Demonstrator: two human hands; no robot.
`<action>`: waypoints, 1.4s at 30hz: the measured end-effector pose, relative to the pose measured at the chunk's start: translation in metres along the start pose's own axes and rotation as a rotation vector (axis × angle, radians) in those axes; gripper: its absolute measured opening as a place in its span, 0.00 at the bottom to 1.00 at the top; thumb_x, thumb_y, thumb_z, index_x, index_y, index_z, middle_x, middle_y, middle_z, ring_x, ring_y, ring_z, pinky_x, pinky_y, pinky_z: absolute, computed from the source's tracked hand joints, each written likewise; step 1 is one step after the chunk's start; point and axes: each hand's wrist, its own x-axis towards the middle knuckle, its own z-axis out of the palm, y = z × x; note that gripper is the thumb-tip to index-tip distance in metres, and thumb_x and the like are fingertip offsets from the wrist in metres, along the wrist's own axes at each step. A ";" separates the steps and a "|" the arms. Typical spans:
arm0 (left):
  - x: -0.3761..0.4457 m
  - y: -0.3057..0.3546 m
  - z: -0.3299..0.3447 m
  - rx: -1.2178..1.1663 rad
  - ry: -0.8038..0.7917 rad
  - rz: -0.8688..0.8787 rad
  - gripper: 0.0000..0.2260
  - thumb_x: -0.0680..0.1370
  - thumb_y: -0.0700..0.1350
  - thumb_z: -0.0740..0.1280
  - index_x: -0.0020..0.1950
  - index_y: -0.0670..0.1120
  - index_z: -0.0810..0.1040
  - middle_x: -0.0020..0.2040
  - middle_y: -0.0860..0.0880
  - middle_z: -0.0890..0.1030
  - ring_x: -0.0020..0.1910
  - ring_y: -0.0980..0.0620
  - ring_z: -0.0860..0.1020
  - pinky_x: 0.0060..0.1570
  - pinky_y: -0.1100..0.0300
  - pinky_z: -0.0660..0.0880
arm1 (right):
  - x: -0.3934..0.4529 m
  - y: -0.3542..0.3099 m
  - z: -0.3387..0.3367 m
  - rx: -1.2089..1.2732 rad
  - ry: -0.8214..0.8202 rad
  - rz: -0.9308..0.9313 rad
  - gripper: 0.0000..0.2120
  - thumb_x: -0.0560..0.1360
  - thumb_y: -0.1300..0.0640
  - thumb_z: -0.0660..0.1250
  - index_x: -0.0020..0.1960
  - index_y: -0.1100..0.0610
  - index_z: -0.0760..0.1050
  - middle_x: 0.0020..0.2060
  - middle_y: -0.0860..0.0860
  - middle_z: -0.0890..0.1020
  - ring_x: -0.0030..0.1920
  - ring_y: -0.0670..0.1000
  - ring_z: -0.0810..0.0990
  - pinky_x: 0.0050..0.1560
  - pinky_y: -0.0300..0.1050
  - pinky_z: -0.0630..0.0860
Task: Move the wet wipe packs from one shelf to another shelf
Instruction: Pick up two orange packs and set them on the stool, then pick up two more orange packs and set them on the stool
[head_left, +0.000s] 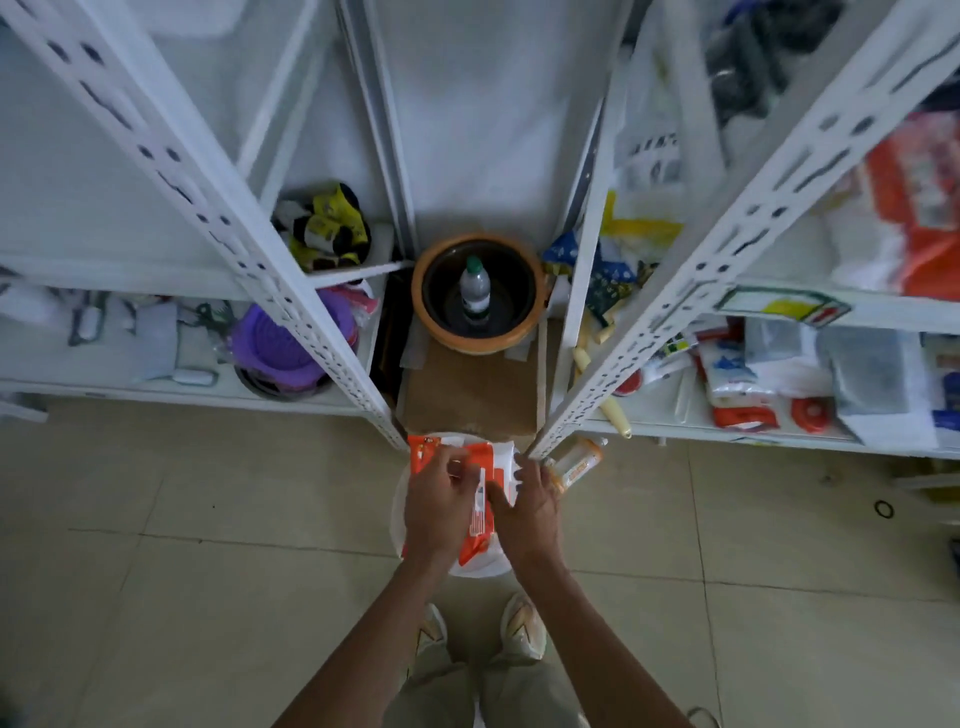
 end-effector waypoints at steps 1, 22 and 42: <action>-0.018 0.032 -0.011 -0.048 -0.020 0.047 0.06 0.81 0.49 0.68 0.55 0.50 0.82 0.48 0.53 0.86 0.48 0.53 0.85 0.50 0.56 0.81 | -0.017 -0.016 -0.027 0.061 0.009 -0.040 0.21 0.80 0.50 0.68 0.71 0.55 0.73 0.63 0.53 0.80 0.59 0.54 0.82 0.59 0.57 0.81; -0.210 0.452 0.057 -0.126 -0.060 0.523 0.02 0.78 0.47 0.72 0.48 0.51 0.81 0.42 0.57 0.85 0.42 0.60 0.83 0.45 0.60 0.82 | -0.089 -0.048 -0.511 0.093 0.177 -0.381 0.05 0.81 0.48 0.64 0.55 0.45 0.76 0.40 0.48 0.87 0.40 0.46 0.86 0.47 0.53 0.85; -0.033 0.506 0.143 0.614 0.107 0.379 0.27 0.76 0.60 0.70 0.69 0.47 0.69 0.65 0.44 0.74 0.65 0.42 0.76 0.59 0.49 0.78 | 0.126 -0.091 -0.519 -0.295 0.185 -0.069 0.34 0.79 0.44 0.60 0.79 0.54 0.54 0.74 0.63 0.63 0.76 0.68 0.59 0.77 0.65 0.59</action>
